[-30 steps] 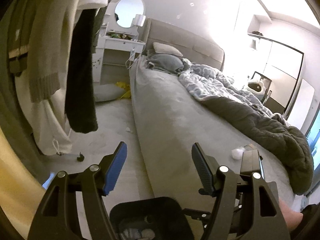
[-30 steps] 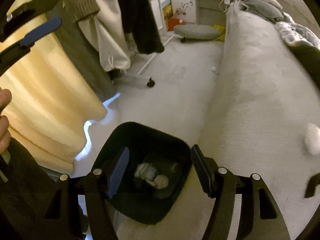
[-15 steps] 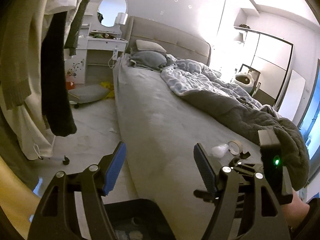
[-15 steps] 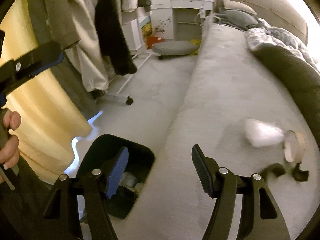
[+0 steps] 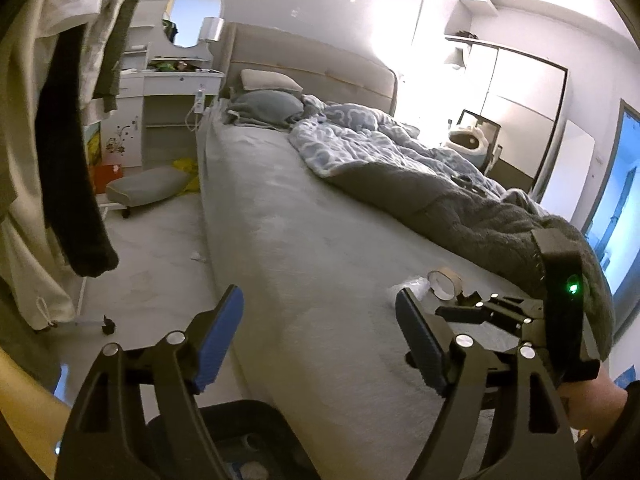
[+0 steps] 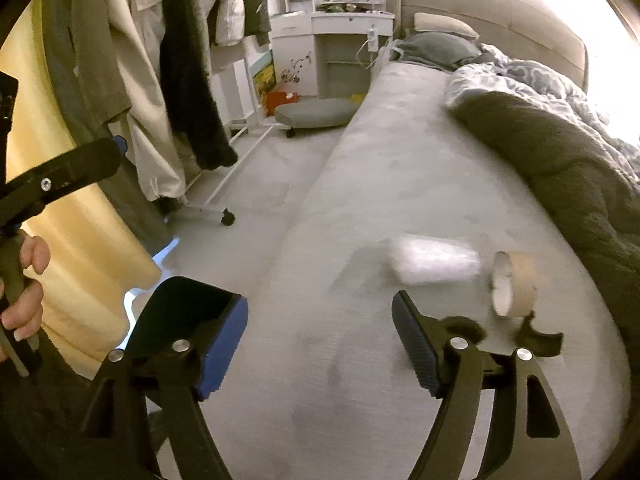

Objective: Collect trash
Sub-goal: 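Move both tools back over the bubble wrap and black plastic pieces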

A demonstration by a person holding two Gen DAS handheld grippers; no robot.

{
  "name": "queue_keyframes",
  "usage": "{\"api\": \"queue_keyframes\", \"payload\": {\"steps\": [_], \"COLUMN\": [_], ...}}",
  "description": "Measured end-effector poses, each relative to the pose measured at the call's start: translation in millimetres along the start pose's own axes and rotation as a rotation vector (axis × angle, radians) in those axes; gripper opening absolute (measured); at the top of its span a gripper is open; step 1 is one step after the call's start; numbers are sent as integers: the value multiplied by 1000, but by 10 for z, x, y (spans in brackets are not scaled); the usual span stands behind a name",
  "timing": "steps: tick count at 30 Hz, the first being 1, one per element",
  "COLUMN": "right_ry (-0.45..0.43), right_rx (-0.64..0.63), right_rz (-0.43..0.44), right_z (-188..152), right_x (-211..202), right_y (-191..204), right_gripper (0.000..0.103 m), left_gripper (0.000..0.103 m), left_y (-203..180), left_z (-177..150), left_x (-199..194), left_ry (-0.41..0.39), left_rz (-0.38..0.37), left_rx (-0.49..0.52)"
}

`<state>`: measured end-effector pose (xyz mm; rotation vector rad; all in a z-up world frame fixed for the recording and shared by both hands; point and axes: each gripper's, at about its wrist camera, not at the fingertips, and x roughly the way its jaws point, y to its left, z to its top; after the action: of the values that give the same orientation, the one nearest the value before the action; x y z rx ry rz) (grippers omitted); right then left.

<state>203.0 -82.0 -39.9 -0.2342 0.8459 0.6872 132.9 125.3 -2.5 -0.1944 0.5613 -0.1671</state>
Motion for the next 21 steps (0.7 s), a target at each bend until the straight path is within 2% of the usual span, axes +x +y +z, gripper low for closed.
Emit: {"api": "queue_keyframes", "payload": {"steps": [7, 21], "right_ry": [-21, -21], "right_rx": [62, 86], "right_rz": [-25, -10], "right_z": [-132, -189], "right_x": [-38, 48], "right_y": [-371, -716], "right_gripper": [80, 80], "left_gripper": [87, 90], "left_y": [-170, -312], "left_z": [10, -4], "left_x": [322, 888], "left_ry": [70, 162], "left_rz": [-45, -127], "left_rx": [66, 161]}}
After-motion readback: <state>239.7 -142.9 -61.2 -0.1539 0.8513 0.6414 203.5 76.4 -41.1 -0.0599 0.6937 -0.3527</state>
